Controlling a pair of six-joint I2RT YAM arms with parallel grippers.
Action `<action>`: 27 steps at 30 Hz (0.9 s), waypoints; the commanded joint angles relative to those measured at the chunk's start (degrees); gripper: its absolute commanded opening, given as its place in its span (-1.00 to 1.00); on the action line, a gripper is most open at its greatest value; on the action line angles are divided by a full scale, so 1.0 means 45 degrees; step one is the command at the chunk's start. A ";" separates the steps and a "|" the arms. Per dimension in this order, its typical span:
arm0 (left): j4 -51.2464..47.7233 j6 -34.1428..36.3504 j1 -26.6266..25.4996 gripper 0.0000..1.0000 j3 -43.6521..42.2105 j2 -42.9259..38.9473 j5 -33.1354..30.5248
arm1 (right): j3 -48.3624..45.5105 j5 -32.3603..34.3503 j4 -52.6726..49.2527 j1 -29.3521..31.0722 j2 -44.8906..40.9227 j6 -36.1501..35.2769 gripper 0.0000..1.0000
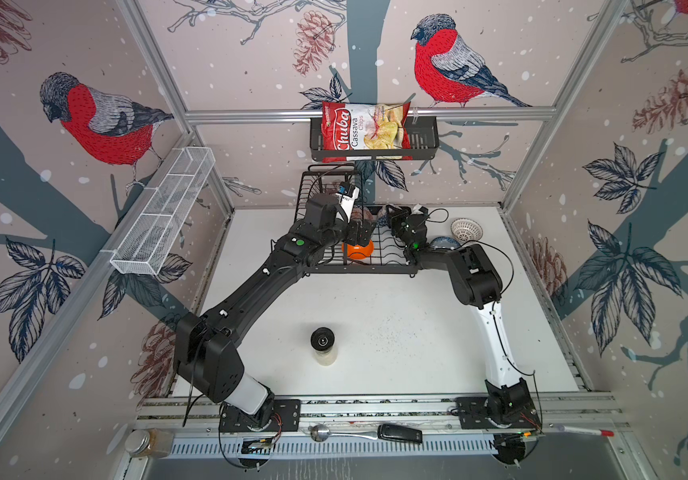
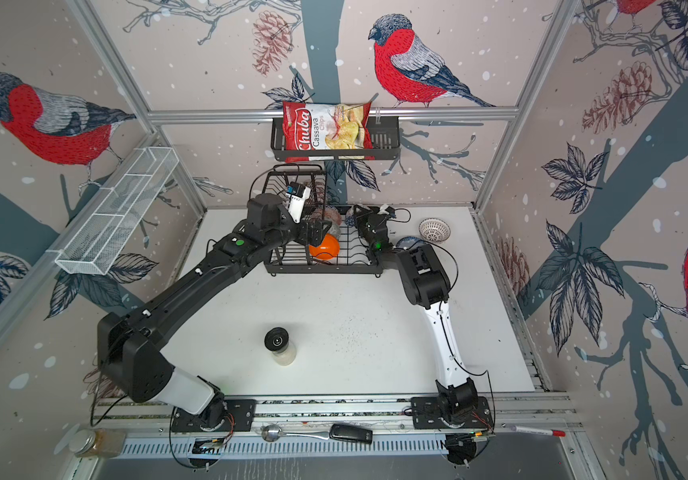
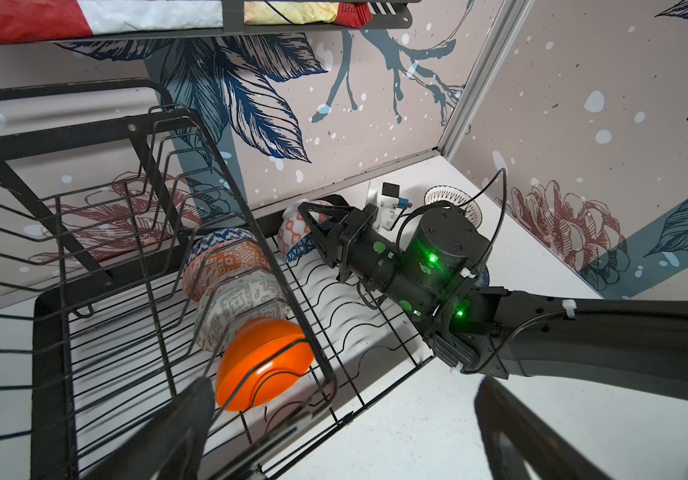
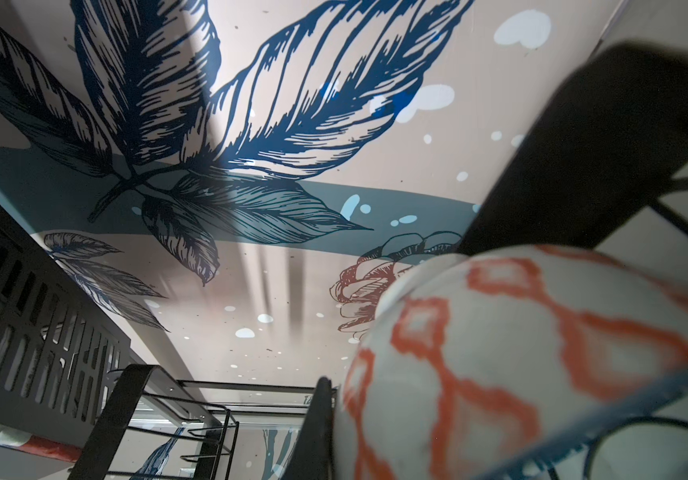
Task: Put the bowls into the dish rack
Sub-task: 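Lower the bowl into the rack slot with the right gripper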
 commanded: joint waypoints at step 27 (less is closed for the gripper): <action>0.0381 -0.0079 0.0081 0.95 0.0000 -0.0018 0.0212 | 0.0099 0.0447 -0.2319 0.0079 -0.0473 0.0510 -0.76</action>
